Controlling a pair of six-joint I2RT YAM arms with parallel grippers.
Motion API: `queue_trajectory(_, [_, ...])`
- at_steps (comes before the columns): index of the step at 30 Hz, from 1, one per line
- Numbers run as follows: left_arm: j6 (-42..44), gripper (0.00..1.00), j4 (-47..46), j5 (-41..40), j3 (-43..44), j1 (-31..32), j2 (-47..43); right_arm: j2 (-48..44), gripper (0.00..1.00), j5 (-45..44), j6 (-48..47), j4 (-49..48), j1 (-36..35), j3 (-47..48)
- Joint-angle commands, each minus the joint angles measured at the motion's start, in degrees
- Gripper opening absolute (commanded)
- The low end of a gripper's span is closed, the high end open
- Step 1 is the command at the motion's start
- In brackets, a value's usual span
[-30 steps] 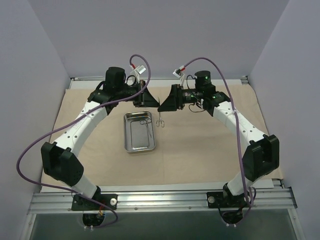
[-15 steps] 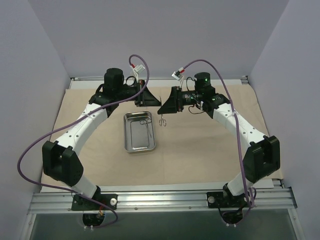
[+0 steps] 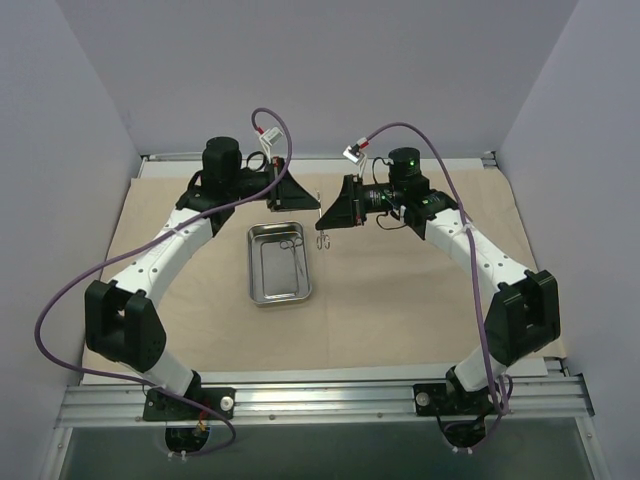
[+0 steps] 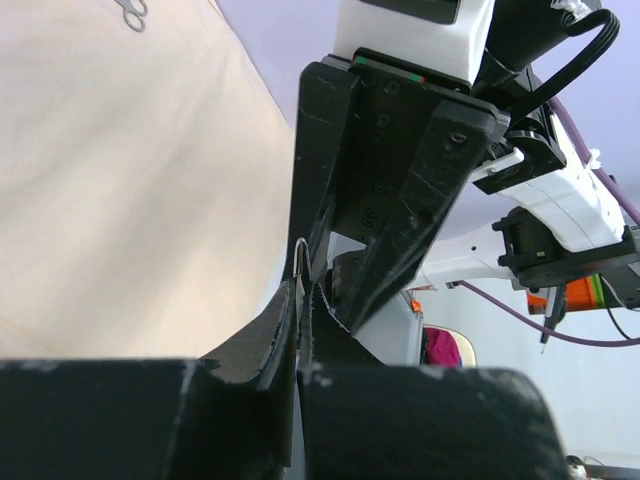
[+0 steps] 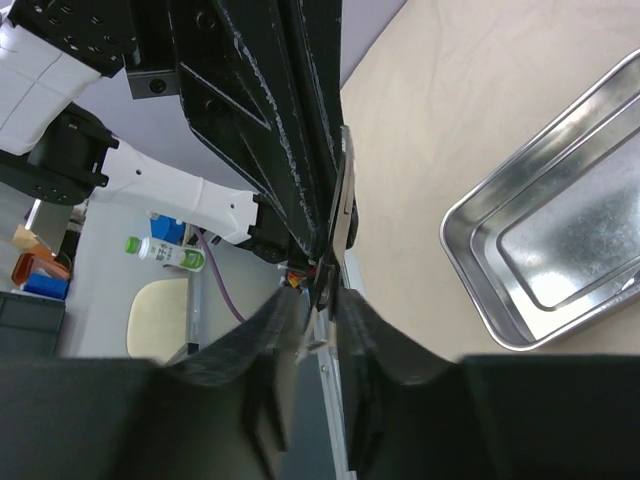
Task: Open and lay out the surgical kit
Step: Place the medical item in the surgical kit.
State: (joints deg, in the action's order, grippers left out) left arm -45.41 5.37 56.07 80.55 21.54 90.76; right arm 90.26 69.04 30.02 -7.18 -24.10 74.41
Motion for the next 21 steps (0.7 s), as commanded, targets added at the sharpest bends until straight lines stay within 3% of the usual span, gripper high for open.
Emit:
queue_trajectory(1, [-1.09,0.02,-4.40,2.20,-0.13,-0.18,-1.99,-2.28,0.18,2.51,2.49,-5.21,-0.42,0.21])
queue_trajectory(5, [-0.82,0.02,-4.40,2.55,-0.13,-0.18,-1.64,-1.84,0.01,2.51,3.55,-6.27,-0.69,-0.06])
queue_trajectory(9, [-0.82,0.06,-3.87,2.46,0.48,-0.36,-0.85,-1.75,0.00,1.72,3.64,-6.27,-0.86,-0.32])
queue_trajectory(10, [-0.82,0.23,-3.52,2.46,0.74,-0.45,-0.33,-1.84,0.00,1.54,3.64,-6.18,-0.86,-0.32])
queue_trajectory(11, [-0.74,0.34,-2.74,2.29,0.92,-0.79,-0.23,-1.84,0.00,1.37,3.47,-5.92,-0.86,-0.23])
queue_trajectory(13, [0.84,0.46,-0.11,1.06,1.45,-1.32,-0.23,-1.23,0.00,0.23,1.37,-2.94,-0.86,0.82])
queue_trajectory(14, [1.72,0.50,1.47,0.18,1.71,-2.02,-0.23,-1.05,0.00,-0.56,-0.12,-0.93,-0.78,1.43])
queue_trajectory(18, [9.51,0.53,11.74,-5.25,3.46,-5.18,-0.32,1.75,0.00,-9.42,-13.98,18.80,-0.34,7.40])
queue_trajectory(21, [15.85,0.56,23.09,-13.26,5.31,-7.82,0.38,5.44,0.00,-22.60,-20.25,32.08,-0.25,14.25])
